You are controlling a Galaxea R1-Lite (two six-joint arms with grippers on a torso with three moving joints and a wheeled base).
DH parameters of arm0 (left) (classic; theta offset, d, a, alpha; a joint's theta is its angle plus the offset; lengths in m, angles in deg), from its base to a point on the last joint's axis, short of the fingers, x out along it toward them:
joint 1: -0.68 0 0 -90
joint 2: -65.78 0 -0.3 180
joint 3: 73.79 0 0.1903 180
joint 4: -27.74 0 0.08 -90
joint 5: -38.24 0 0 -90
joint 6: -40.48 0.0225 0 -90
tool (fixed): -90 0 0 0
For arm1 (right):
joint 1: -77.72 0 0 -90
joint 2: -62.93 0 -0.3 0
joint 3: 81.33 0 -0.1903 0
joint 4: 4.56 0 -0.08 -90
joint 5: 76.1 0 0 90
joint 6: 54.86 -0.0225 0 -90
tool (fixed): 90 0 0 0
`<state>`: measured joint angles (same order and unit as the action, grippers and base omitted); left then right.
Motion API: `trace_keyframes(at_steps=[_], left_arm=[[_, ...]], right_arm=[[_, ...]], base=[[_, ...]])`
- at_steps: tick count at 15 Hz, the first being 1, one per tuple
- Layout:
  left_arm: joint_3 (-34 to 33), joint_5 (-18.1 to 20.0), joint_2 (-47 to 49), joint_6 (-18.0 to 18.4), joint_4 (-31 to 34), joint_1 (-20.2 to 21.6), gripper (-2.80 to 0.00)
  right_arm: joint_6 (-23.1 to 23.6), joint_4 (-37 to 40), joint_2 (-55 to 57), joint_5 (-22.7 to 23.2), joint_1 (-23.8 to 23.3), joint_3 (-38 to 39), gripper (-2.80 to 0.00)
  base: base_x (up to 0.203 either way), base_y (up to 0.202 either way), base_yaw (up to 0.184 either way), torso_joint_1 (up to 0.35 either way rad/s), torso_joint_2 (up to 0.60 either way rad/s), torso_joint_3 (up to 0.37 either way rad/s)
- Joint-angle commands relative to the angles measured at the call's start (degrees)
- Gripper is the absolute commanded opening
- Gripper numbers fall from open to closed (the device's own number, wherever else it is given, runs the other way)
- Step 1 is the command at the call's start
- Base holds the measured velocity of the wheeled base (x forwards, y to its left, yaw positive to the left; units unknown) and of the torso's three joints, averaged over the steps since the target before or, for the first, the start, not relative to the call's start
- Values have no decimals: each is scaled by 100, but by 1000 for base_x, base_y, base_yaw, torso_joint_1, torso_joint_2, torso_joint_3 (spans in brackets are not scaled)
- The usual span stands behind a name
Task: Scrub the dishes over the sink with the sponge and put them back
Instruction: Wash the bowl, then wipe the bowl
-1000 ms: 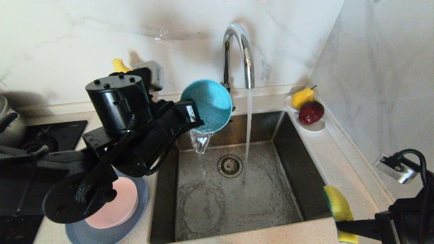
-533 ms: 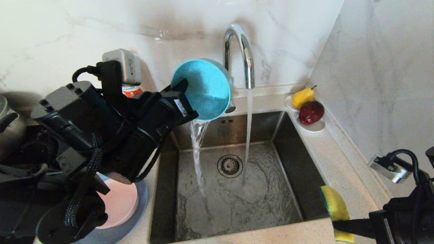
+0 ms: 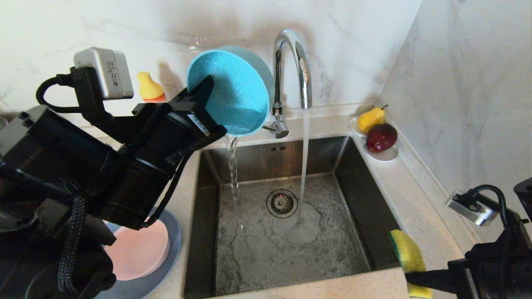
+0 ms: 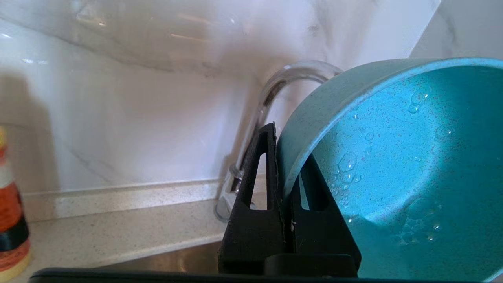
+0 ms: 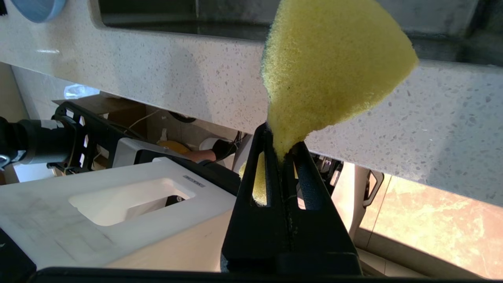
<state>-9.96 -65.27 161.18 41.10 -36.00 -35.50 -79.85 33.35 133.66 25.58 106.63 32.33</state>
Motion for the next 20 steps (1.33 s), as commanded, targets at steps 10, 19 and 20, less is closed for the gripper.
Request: trace_keyframes(at_steps=[10, 19, 20], left_arm=[[-14, -32, -381, -123, 2205, 60, -280], [754, 1056, -1386, -1136, 8370, 148, -280], [782, 1090, -1358, -1155, 8505, 98, -280]], right_arm=[[3, 22, -284, 176, 32, -119, -280], [-368, 754, -38, 1256, 497, -1367, -280], [-506, 807, 30, 1424, 502, -1532, -280]], base=[[0, 0, 0, 0, 0, 0], [0, 0, 0, 0, 0, 0], [0, 0, 0, 0, 0, 0]])
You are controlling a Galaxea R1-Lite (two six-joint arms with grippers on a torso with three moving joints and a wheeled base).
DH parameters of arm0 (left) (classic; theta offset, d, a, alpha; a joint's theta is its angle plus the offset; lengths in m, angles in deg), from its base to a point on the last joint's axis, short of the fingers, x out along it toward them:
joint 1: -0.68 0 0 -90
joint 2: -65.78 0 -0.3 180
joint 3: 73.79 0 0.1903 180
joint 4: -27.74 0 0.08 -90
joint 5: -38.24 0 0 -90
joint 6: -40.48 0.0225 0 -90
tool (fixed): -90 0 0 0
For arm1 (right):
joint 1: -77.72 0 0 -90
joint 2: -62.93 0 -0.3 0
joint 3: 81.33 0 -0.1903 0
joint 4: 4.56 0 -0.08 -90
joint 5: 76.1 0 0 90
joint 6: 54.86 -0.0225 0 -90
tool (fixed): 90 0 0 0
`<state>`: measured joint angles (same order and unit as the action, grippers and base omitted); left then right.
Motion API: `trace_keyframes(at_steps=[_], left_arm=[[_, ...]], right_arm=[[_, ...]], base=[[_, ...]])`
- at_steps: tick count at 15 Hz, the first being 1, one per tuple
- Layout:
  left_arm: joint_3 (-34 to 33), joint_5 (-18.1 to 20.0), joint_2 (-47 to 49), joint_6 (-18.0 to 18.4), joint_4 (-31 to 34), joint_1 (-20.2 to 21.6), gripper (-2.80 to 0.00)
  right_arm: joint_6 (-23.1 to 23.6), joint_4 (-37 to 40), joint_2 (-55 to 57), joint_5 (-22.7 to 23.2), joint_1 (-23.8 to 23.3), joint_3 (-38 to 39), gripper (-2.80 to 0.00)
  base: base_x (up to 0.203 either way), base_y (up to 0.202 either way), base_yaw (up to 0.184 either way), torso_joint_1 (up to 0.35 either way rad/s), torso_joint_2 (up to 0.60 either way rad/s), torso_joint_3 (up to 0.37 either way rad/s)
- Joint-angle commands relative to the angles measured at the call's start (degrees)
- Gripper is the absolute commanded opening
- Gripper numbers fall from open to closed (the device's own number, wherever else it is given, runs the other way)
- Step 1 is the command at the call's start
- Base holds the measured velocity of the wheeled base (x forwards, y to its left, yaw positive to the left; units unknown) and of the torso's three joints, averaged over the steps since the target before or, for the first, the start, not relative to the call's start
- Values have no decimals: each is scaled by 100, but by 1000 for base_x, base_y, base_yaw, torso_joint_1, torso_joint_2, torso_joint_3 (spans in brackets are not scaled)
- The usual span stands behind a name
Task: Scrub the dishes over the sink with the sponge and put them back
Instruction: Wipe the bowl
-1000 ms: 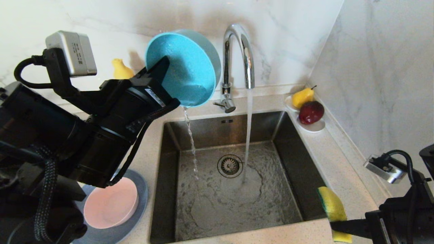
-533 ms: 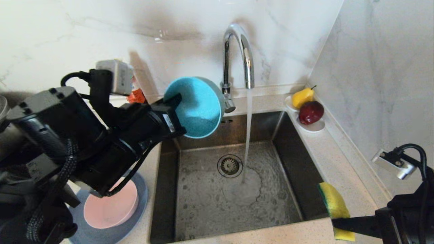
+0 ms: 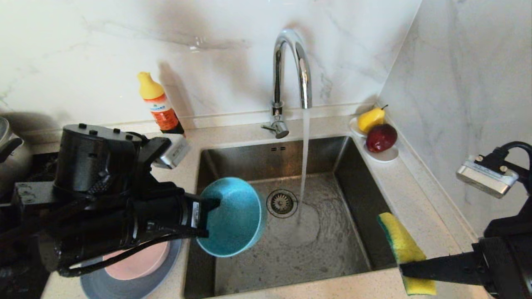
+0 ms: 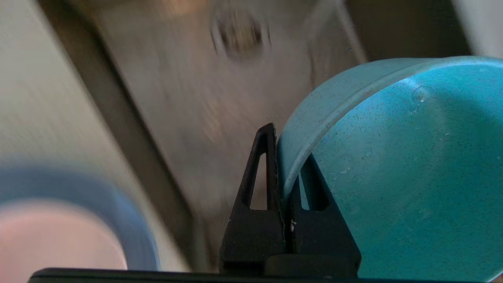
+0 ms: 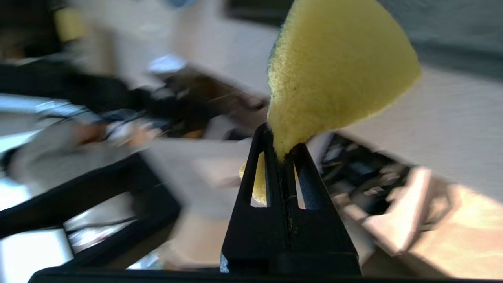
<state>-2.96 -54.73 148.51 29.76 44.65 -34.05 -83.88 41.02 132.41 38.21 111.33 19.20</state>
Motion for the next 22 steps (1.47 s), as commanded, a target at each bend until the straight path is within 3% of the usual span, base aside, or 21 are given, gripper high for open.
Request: trace_keyframes(at_steps=[1, 3, 6, 8, 11, 16, 18, 22], left_arm=[[66, -1, -13, -52, 417, -200, -280], [54, -431, 230, -350, 97, -420, -280], [37, -1760, 899, -447, -996, -712, -280], [9, -2308, 1124, -427, -1711, -997, -280], [-2, -3014, 1179, -381, -1870, -1227, -280], [-80, -3289, 1294, -317, -2641, -1512, -280], [-157, -3342, 1368, -276, -2947, -1528, -280], [-286, -3346, 1377, -133, -3430, -1545, -280]], right_arm=[[-234, 84, 273, 306, 36, -400, -280], [-283, 233, 618, 511, 89, -757, -280], [-292, 471, 1147, 591, 399, -1364, -280], [-313, 675, 1372, 600, 742, -1726, -280], [-343, 981, 1784, 597, 1115, -2314, -280], [-371, 1377, 2583, 549, 1364, -3189, -280], [-679, 1398, 2740, 455, 1358, -3466, -280], [-871, 1387, 3034, 391, 1298, -3676, -280]], base=[[0, 0, 0, 0, 0, 0], [0, 0, 0, 0, 0, 0], [0, 0, 0, 0, 0, 0], [0, 0, 0, 0, 0, 0], [0, 0, 0, 0, 0, 0], [0, 0, 0, 0, 0, 0], [0, 0, 0, 0, 0, 0], [0, 0, 0, 0, 0, 0]])
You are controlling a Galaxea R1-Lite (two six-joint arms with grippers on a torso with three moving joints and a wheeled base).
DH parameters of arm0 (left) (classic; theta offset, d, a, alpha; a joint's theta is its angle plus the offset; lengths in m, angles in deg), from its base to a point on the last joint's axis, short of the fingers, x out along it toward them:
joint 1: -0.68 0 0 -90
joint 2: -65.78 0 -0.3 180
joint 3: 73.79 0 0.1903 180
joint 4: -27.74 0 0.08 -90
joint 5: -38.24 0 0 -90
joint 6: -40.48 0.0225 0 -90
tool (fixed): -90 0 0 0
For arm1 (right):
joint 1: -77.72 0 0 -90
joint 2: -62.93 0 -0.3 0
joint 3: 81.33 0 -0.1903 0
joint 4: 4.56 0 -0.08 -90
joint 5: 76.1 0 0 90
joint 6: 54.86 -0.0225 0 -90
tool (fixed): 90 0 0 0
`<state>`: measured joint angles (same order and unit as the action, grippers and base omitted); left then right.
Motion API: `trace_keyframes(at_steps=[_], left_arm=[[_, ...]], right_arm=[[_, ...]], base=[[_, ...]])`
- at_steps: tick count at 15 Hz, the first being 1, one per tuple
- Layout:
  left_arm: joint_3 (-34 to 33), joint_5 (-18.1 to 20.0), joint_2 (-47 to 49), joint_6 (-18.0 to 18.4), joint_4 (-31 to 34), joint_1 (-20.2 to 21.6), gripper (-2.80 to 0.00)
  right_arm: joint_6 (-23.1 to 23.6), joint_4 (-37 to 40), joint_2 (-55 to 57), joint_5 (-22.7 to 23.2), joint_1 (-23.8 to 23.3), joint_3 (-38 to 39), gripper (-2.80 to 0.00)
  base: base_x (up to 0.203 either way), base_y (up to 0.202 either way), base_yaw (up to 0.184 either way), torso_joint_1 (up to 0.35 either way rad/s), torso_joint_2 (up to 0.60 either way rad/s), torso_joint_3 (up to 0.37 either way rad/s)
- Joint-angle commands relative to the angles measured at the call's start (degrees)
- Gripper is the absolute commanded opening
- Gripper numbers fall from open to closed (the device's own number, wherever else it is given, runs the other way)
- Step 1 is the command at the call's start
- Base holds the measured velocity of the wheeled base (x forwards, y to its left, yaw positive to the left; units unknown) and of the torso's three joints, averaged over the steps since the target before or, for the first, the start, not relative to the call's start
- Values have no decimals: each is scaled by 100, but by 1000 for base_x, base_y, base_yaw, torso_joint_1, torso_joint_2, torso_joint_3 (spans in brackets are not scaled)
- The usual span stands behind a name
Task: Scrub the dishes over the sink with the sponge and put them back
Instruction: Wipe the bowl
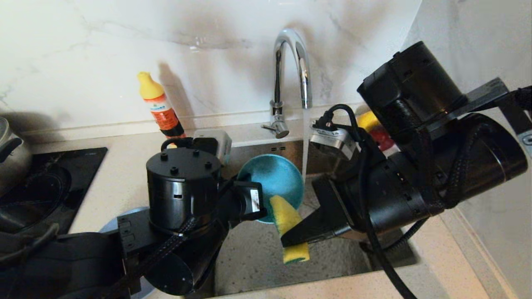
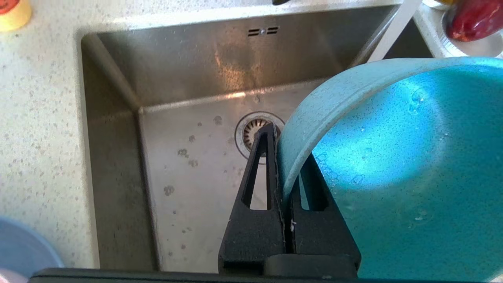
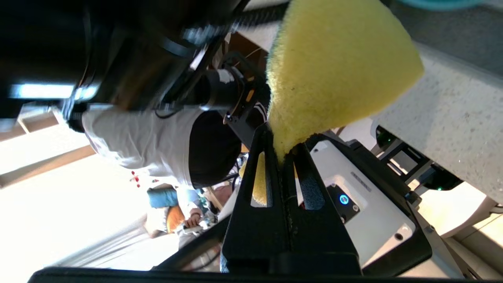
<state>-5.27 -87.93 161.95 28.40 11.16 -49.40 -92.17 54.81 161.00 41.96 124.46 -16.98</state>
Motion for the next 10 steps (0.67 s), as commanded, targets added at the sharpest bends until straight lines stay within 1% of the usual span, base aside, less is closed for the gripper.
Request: trace_keyframes(at_steps=[1, 3, 5, 7, 10], left_arm=[[-99, -22, 33, 4, -156, -19, -280], [-115, -30, 12, 4, -187, -28, -280], [-139, -22, -19, 4, -189, -46, -280], [-139, -22, 7, 33, -189, -46, -280], [-147, -22, -11, 83, -190, -46, -280]], right_arm=[[-93, -2, 228, 0, -22, -94, -280], [-204, -9, 339, -19, -114, -165, -280], [-206, -29, 391, -37, -226, -212, -280], [-198, -20, 452, -300, -270, -375, -280], [-197, 8, 508, -352, -312, -710, -280]], base=[[0, 0, 0, 0, 0, 0], [0, 0, 0, 0, 0, 0], [0, 0, 0, 0, 0, 0], [0, 0, 0, 0, 0, 0], [0, 0, 0, 0, 0, 0]])
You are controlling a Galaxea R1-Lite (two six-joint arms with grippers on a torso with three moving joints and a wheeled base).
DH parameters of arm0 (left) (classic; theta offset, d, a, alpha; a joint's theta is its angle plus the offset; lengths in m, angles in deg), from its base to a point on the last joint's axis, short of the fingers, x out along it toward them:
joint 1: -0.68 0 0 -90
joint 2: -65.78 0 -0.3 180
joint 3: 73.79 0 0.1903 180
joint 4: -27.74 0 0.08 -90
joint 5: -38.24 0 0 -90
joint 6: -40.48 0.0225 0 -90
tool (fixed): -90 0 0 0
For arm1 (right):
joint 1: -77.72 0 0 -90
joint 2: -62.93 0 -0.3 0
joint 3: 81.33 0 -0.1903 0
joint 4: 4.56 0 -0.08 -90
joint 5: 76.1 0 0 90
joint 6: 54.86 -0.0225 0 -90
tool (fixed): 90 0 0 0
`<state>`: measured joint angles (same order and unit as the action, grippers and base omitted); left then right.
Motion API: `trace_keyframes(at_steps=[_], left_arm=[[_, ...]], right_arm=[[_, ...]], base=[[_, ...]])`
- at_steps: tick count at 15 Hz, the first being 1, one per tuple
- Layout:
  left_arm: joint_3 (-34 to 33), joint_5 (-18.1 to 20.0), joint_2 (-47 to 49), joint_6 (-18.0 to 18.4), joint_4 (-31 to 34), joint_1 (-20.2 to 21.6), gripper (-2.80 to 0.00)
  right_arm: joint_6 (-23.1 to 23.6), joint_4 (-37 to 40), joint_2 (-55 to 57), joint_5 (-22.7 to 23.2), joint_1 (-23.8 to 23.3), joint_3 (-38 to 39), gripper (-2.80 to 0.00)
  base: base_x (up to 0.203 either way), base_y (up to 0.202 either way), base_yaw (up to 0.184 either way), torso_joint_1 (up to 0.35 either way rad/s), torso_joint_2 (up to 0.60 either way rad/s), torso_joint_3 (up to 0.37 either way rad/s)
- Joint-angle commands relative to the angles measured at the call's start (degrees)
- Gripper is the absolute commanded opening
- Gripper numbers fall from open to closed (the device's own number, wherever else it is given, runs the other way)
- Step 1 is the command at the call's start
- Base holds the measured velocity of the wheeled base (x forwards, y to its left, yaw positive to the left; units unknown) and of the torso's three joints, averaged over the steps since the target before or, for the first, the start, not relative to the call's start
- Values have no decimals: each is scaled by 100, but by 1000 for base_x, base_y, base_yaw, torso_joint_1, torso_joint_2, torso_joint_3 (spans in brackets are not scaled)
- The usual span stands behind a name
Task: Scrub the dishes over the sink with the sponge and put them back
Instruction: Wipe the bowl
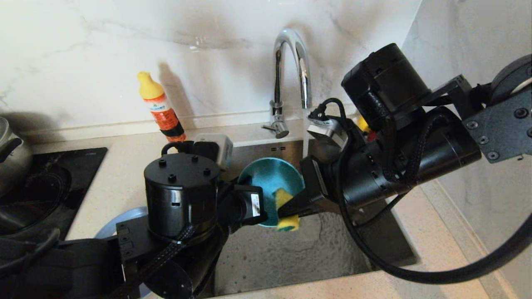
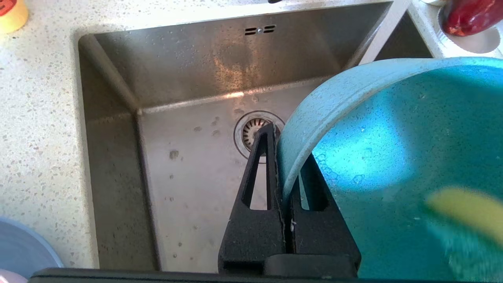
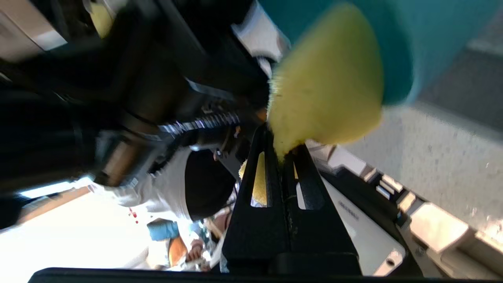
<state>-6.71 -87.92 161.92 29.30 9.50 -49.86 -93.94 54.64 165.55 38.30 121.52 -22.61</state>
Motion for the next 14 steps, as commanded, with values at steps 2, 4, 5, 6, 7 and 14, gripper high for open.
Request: trace_keyframes(at_steps=[2, 4, 5, 6, 7, 14], left_arm=[[-41, -23, 6, -16, -32, -8, -280], [-148, -12, 53, 0, -272, -8, -280], [-184, -6, 72, 60, -423, -8, -280], [-188, -5, 72, 124, -453, -8, -280], [-188, -5, 56, 122, -455, -8, -280], [-232, -14, -7, 116, -461, -8, -280]], right_arm=[[-20, 32, 120, 21, -25, -311, -280], [-20, 36, 216, 29, -19, -392, -280], [-20, 30, 285, 26, 0, -399, -280], [-16, 34, 372, 22, 35, -443, -280], [-20, 44, 433, 22, 76, -542, -280], [-3, 264, 359, 3, -50, -891, -280]], base=[[0, 0, 0, 0, 0, 0], [0, 0, 0, 0, 0, 0], [0, 0, 0, 0, 0, 0], [0, 0, 0, 0, 0, 0], [0, 0, 0, 0, 0, 0], [0, 0, 0, 0, 0, 0]])
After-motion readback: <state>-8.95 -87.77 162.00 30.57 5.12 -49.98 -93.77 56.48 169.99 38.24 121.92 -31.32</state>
